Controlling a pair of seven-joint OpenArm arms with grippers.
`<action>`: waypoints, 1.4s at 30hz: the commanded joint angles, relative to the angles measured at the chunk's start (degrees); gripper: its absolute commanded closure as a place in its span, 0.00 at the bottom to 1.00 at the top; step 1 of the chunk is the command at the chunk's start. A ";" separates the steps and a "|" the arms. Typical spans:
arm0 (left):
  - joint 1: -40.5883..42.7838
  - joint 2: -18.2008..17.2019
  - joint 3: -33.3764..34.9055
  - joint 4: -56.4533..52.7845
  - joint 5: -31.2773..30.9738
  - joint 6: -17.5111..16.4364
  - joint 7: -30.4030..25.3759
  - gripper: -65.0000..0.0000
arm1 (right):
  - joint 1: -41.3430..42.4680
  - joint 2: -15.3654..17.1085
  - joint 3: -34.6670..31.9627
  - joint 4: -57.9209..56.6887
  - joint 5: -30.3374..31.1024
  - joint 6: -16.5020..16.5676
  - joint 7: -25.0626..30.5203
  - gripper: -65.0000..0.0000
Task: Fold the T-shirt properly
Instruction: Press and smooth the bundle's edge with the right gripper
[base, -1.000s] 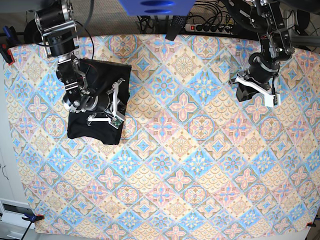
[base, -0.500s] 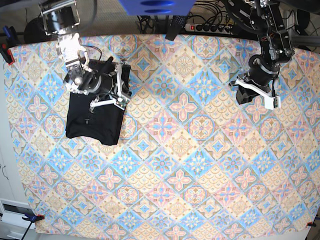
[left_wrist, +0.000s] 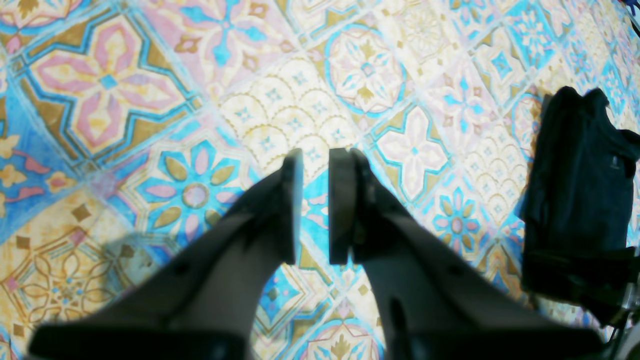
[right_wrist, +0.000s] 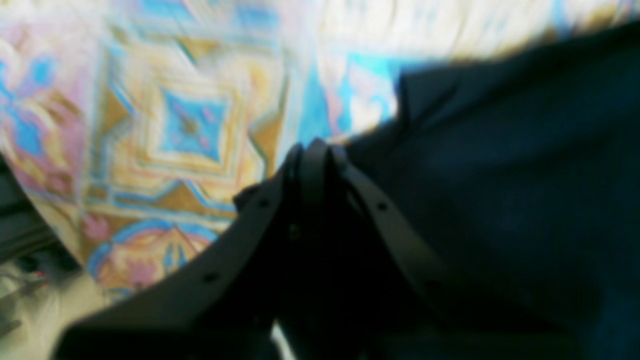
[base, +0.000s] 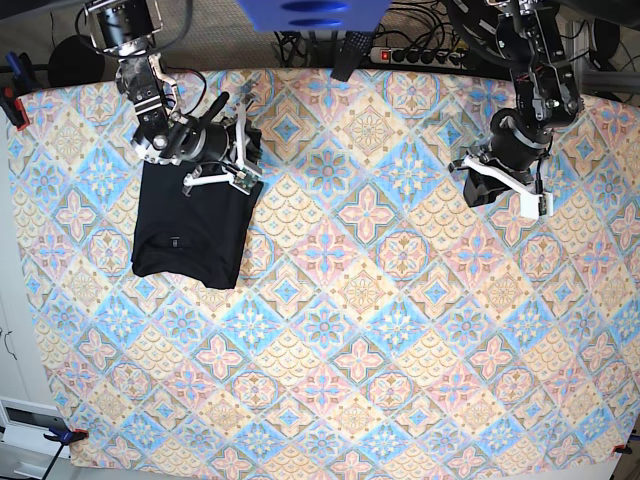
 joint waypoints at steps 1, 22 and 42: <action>-0.11 -0.36 -0.06 1.10 -0.73 -0.36 -0.88 0.88 | 0.06 0.56 0.05 -0.81 -0.70 0.19 -1.41 1.00; -0.11 -0.36 -0.06 1.10 -0.73 -0.27 -0.88 0.88 | 0.59 4.69 6.64 -2.31 -0.70 0.19 -1.41 1.00; -0.11 -0.36 -0.06 1.10 -0.73 -0.27 -0.88 0.88 | 0.59 7.42 6.73 -2.39 -0.70 0.19 -1.41 1.00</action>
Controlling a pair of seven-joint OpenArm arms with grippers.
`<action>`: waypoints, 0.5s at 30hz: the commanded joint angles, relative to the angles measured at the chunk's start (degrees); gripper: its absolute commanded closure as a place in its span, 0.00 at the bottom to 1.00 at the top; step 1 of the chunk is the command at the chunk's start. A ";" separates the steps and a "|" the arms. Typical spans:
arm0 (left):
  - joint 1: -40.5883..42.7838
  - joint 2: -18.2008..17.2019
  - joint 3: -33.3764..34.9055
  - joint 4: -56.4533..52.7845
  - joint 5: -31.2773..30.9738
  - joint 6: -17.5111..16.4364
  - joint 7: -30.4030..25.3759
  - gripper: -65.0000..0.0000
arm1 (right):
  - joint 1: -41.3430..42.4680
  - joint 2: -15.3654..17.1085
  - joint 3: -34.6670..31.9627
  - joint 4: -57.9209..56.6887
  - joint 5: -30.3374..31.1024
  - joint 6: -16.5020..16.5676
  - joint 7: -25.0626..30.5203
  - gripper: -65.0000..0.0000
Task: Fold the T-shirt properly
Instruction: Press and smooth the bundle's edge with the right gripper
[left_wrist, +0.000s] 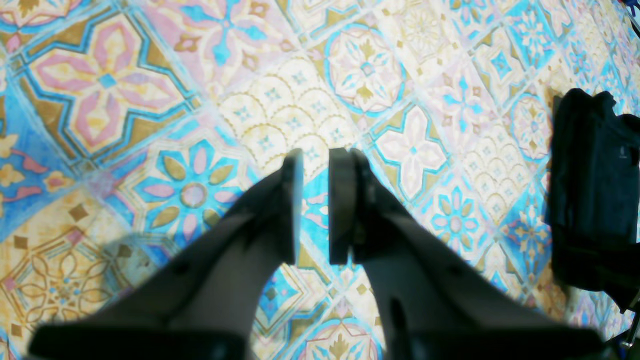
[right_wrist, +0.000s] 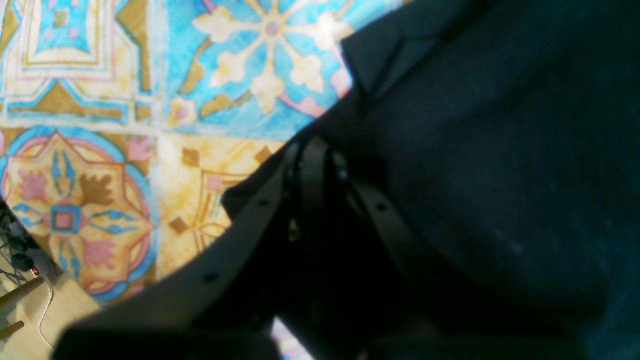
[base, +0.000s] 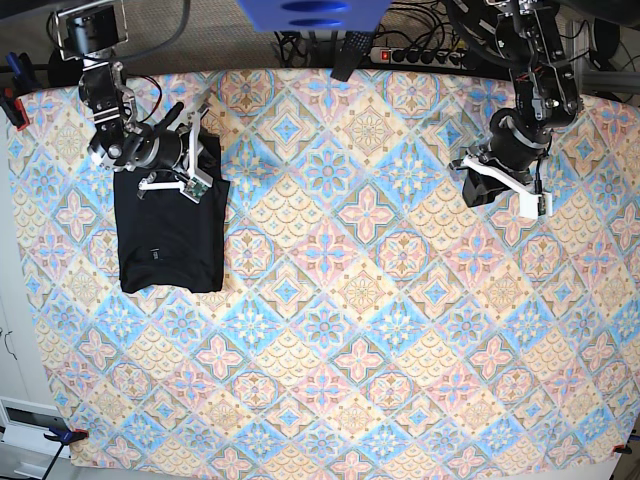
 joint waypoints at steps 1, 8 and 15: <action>-0.11 -0.49 -0.10 1.10 -0.71 -0.29 -0.88 0.88 | 0.22 0.99 0.45 0.29 -2.17 -0.93 -2.37 1.00; 0.24 -0.76 -0.10 1.28 -0.80 -0.29 -0.88 0.88 | -0.13 0.99 0.45 3.28 -2.08 -0.93 -2.37 1.00; 1.29 -0.93 -0.45 1.37 -0.80 -0.38 0.53 0.88 | -3.56 0.73 1.16 13.83 -1.99 -0.93 -2.81 1.00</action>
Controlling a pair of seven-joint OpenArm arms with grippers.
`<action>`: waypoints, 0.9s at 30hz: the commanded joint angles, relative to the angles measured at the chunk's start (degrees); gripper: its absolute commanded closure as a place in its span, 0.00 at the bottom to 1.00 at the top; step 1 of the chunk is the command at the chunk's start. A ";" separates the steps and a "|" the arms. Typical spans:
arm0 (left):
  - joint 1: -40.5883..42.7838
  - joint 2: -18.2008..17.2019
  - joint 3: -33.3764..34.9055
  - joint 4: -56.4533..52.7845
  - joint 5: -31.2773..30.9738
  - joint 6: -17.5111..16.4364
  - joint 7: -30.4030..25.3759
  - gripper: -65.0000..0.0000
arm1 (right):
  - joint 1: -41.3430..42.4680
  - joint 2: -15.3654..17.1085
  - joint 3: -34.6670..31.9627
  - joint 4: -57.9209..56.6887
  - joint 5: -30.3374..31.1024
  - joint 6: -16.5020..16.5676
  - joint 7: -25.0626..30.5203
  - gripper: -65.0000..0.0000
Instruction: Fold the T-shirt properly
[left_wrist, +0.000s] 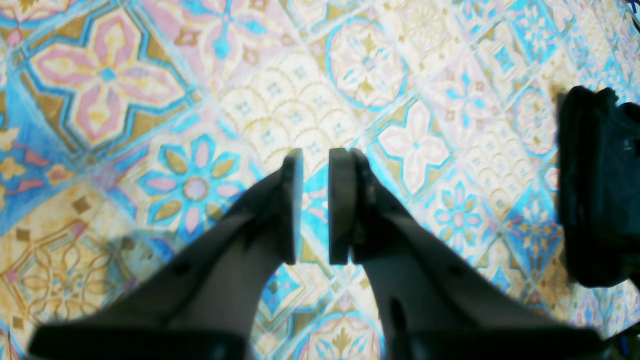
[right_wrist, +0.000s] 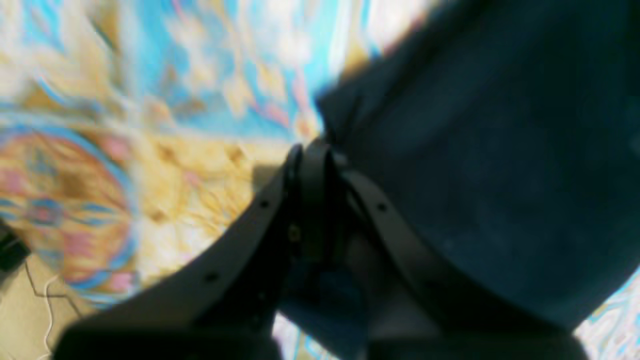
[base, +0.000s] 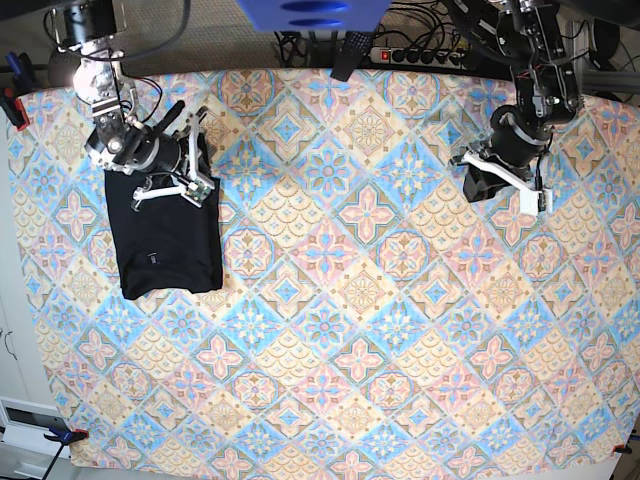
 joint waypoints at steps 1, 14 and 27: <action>0.07 -1.04 -0.39 1.52 -0.78 -0.36 0.25 0.88 | -0.68 0.40 1.16 2.12 0.50 0.12 0.31 1.00; 9.56 -4.47 -0.30 9.17 -0.78 -0.45 1.92 0.89 | -11.41 0.40 14.70 11.27 0.59 0.12 0.31 1.00; 28.11 -8.17 -2.50 13.04 -0.86 -0.53 1.48 0.97 | -27.23 -7.43 37.03 15.22 0.59 0.12 -5.58 1.00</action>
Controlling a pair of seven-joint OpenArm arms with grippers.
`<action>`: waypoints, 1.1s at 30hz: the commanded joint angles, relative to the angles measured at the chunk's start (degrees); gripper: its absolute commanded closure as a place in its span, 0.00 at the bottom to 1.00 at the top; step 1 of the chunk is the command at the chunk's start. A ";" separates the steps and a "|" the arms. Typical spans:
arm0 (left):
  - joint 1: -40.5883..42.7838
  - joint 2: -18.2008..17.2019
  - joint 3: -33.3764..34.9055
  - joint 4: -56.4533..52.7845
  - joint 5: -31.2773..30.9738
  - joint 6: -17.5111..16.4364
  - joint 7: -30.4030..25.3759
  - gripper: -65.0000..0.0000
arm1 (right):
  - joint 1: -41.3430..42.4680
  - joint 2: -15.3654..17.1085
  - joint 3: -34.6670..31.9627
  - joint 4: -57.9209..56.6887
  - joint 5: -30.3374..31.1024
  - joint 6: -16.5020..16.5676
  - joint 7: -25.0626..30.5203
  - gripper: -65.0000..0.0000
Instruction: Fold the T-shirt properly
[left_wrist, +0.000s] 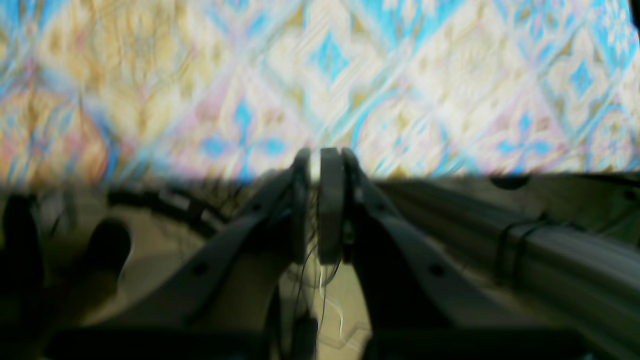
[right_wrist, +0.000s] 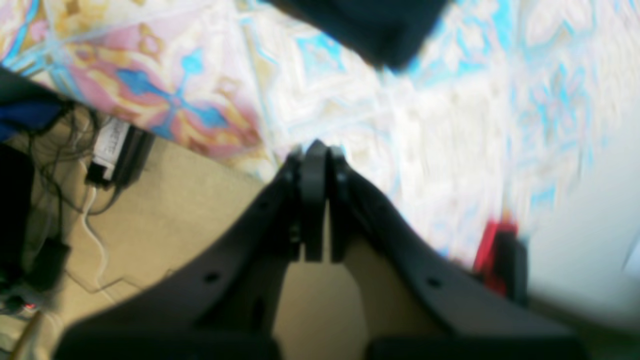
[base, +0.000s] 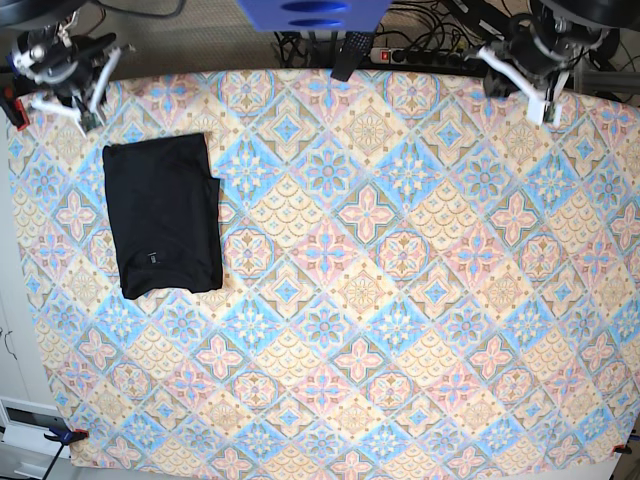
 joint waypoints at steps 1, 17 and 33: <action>2.11 -0.32 -0.44 0.84 -0.12 -0.12 -0.51 0.97 | -1.64 -0.28 1.78 0.77 0.48 -0.03 0.74 1.00; 10.02 2.06 10.46 -6.98 10.52 -0.03 -4.11 0.98 | -10.61 -5.29 4.07 -17.95 0.48 -0.03 1.36 1.00; -4.48 2.85 20.92 -45.66 18.43 0.15 -22.93 0.98 | 3.28 -2.74 3.80 -54.35 0.04 -0.03 16.39 1.00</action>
